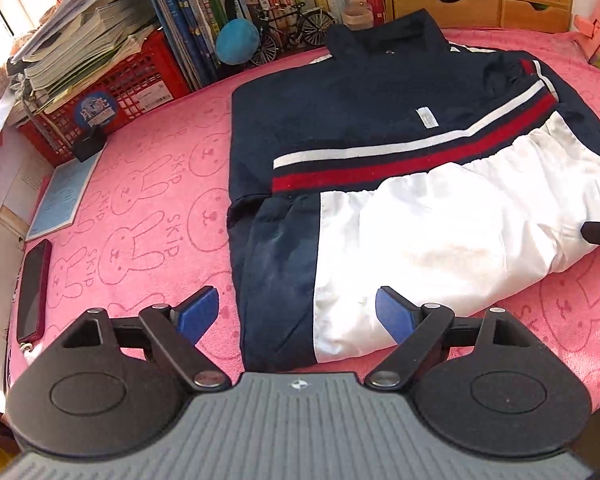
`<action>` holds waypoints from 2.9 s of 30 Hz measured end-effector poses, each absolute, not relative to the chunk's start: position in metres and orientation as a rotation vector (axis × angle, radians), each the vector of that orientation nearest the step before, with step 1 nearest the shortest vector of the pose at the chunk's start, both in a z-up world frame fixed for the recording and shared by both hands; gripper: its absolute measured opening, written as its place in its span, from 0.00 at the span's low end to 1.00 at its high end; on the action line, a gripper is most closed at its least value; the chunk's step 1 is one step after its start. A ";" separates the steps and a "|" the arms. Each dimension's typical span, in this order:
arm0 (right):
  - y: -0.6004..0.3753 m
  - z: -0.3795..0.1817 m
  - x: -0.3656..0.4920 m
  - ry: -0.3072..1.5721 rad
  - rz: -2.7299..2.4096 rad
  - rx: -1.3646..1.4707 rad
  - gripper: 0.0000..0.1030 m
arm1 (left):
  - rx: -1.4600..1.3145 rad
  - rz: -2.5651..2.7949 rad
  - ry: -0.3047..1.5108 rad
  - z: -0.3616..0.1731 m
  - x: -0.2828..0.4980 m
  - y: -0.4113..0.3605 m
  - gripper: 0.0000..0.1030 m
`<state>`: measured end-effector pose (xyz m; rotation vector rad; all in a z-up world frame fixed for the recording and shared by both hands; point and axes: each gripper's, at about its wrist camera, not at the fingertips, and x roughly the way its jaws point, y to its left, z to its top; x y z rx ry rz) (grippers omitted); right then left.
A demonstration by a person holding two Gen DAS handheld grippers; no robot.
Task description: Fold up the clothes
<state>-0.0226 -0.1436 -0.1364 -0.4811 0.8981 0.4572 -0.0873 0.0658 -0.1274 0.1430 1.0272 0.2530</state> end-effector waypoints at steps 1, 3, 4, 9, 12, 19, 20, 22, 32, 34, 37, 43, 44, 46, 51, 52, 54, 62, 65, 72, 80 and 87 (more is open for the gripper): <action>-0.141 -0.137 -0.022 0.911 0.459 -0.456 0.88 | 0.149 0.241 1.043 -0.134 -0.083 0.066 0.84; -0.136 -0.135 -0.017 0.949 0.478 -0.371 0.88 | 0.155 0.212 1.068 -0.145 -0.076 0.068 0.84; -0.133 -0.133 -0.015 0.969 0.487 -0.326 0.88 | 0.155 0.197 1.078 -0.149 -0.073 0.069 0.84; -0.116 -0.146 0.006 1.105 0.465 -0.272 1.00 | 0.166 0.144 1.119 -0.167 -0.065 0.079 0.87; -0.135 -0.160 0.015 1.100 0.387 -0.395 1.00 | 0.206 0.149 1.118 -0.172 -0.064 0.088 0.97; -0.229 -0.171 0.021 1.170 0.138 -0.656 0.88 | 0.200 0.245 1.129 -0.164 -0.071 0.121 0.93; -0.230 -0.166 0.016 1.146 0.184 -0.679 0.88 | 0.197 0.251 1.132 -0.161 -0.072 0.123 0.90; -0.225 -0.154 0.008 1.082 0.302 -0.701 0.88 | 0.199 0.213 1.114 -0.150 -0.083 0.120 0.89; -0.195 -0.184 0.032 1.005 0.573 -0.762 0.23 | 0.070 0.203 1.220 -0.172 -0.089 0.103 1.00; -0.225 -0.193 0.045 1.049 0.502 -0.684 0.25 | -0.017 0.216 1.244 -0.173 -0.091 0.117 1.00; -0.257 -0.190 0.062 1.146 0.413 -0.627 0.33 | -0.029 0.253 1.292 -0.167 -0.093 0.126 1.00; -0.251 -0.154 0.081 1.070 0.445 -0.591 0.43 | -0.060 0.250 1.162 -0.115 -0.086 0.140 0.87; -0.246 -0.150 0.088 1.046 0.459 -0.567 0.49 | -0.079 0.235 1.121 -0.108 -0.079 0.142 0.86; -0.234 -0.145 0.104 1.008 0.484 -0.533 0.50 | -0.127 0.194 1.061 -0.103 -0.055 0.141 0.70; -0.190 -0.159 0.147 0.961 0.587 -0.586 0.56 | -0.136 0.092 1.060 -0.121 0.009 0.134 0.39; -0.183 -0.162 0.154 0.960 0.606 -0.594 0.60 | -0.109 0.072 1.057 -0.124 0.018 0.131 0.39; -0.170 -0.173 0.167 0.977 0.637 -0.598 0.74 | -0.069 0.053 1.075 -0.132 0.033 0.128 0.52; -0.161 -0.198 0.176 1.103 0.680 -0.519 0.34 | -0.044 0.083 1.161 -0.153 0.046 0.123 0.42; -0.168 -0.175 0.162 1.077 0.673 -0.466 0.17 | -0.004 0.142 1.112 -0.122 0.031 0.108 0.17; -0.186 -0.117 0.160 0.972 0.683 -0.338 0.14 | -0.021 0.153 1.031 -0.072 0.035 0.104 0.12; -0.183 -0.176 0.187 1.152 0.643 -0.322 0.44 | 0.019 -0.017 1.160 -0.138 0.072 0.100 0.86; -0.183 -0.154 0.176 1.128 0.672 -0.326 0.13 | -0.022 0.061 1.089 -0.107 0.061 0.099 0.08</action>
